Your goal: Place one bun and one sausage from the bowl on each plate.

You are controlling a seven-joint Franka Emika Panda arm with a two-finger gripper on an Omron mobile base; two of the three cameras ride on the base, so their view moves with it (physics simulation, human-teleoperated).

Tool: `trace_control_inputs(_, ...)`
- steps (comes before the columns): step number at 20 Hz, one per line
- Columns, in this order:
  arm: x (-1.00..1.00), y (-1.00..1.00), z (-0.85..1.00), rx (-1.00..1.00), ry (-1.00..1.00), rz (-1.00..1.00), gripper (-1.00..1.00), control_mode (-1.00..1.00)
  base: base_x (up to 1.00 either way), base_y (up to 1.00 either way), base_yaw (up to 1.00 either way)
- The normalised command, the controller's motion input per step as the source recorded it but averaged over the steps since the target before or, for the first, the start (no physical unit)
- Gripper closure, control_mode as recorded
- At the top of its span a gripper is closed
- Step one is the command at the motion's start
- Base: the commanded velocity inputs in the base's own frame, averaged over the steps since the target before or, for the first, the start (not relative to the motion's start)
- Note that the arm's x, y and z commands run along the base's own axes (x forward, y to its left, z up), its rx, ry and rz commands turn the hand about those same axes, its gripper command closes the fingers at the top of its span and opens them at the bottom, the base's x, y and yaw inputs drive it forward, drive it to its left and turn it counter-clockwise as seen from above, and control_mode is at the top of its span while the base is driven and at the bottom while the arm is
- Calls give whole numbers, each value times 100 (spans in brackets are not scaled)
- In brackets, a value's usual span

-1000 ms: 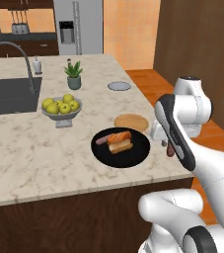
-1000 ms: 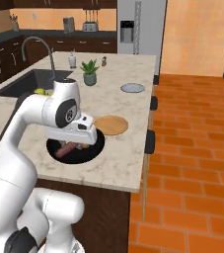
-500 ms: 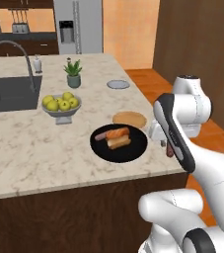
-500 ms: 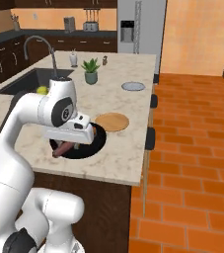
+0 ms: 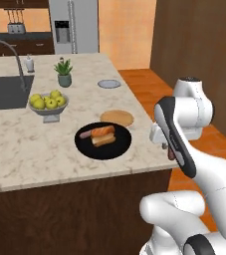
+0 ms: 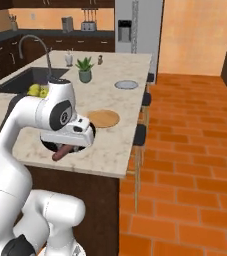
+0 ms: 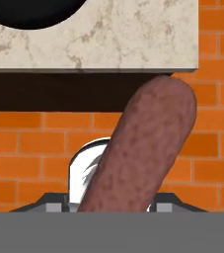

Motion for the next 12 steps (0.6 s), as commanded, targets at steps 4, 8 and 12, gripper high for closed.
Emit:
trace_control_inputs(4,0,0,0,0,0,0,100,100,-37,-100,-1)
trace_control_inputs(8,0,0,0,0,0,0,100,100,-20,-99,0)
trace_control_inputs(12,0,0,0,0,0,0,100,100,-12,-84,14)
